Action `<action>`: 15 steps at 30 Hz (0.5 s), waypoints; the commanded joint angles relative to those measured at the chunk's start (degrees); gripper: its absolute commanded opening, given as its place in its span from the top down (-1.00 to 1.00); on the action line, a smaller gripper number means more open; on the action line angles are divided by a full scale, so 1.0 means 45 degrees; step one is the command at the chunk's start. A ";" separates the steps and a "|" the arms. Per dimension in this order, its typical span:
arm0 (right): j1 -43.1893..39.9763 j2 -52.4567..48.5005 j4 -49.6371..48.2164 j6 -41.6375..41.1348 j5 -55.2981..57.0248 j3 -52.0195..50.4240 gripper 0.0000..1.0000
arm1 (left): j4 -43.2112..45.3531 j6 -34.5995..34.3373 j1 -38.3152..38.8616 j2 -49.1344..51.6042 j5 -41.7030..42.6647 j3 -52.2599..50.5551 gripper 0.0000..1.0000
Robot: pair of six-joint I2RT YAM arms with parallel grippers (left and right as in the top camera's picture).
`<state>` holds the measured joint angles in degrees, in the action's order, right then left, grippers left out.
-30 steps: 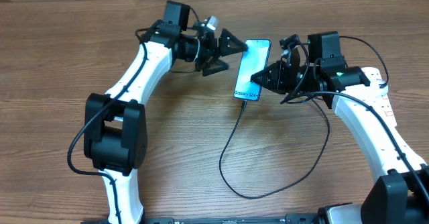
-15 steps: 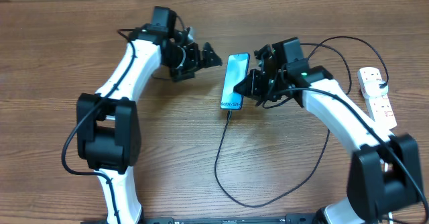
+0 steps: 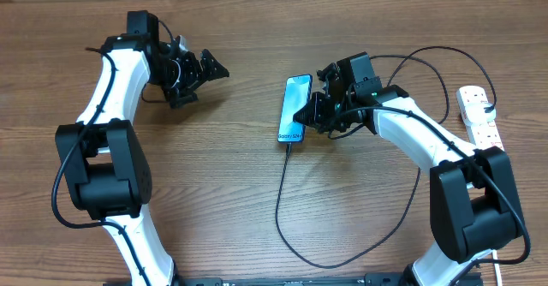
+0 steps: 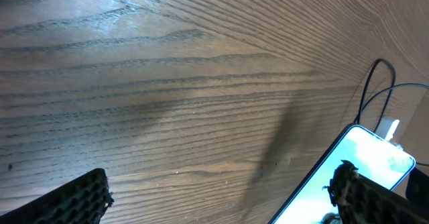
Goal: Plug charger to phone and switch on socket
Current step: 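Release the phone from the left gripper and retract the left arm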
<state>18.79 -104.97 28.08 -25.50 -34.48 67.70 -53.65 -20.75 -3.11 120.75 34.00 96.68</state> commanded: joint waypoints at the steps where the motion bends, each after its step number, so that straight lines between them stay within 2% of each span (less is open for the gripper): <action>1: 0.0039 0.0175 -0.0136 0.0044 -0.0160 0.0112 0.93 | -0.0015 0.0335 0.0092 -0.0359 -0.0034 0.0126 -0.99; 15: 0.0039 -0.0335 0.0194 0.0107 0.0073 0.0112 0.93 | -0.0015 0.0330 0.0112 -0.0359 -0.0034 0.0126 -1.00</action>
<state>18.79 -105.86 29.58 -25.47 -33.61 67.70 -53.65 -20.75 -3.01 120.75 34.00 96.68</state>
